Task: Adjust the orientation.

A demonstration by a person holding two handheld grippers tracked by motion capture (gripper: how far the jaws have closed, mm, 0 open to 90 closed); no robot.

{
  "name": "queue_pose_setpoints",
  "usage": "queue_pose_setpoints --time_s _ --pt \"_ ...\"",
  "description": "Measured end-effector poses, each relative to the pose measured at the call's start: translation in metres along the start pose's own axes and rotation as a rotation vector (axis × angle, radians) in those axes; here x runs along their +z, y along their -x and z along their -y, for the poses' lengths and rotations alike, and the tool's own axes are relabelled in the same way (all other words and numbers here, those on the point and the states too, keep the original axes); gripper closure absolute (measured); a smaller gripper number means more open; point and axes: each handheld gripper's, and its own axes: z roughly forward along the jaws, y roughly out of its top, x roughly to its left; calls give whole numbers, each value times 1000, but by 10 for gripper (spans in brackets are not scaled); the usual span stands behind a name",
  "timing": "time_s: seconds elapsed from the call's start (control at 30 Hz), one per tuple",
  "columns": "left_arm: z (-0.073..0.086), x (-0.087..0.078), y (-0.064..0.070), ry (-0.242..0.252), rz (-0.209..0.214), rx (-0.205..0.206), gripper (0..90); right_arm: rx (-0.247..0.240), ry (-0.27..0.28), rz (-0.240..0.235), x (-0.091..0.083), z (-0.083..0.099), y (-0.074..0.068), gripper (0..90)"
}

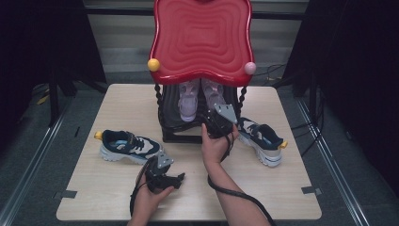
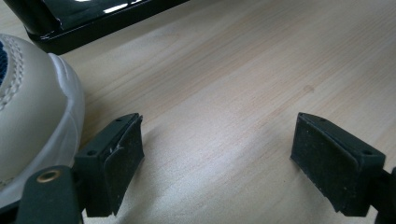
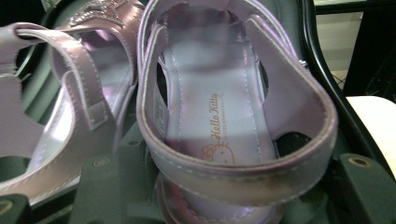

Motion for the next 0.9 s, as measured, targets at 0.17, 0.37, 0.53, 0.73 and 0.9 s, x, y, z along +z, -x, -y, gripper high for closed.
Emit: queue_pose_setpoints --time_s 0.17,0.37,0.53,0.73,0.9 --pt "0 0 0 0 0 0 161 12 -13 21 8 -2 -1 371" --pt "0 0 0 0 0 0 162 3 -10 34 15 -5 -5 371" --pt "0 0 0 0 0 1 161 -1 -17 46 20 -5 -6 370" --pt "0 0 0 -1 0 0 161 -20 -20 37 19 -4 -9 365" --pt "0 0 0 0 0 0 161 -20 -31 9 18 -5 -8 351"
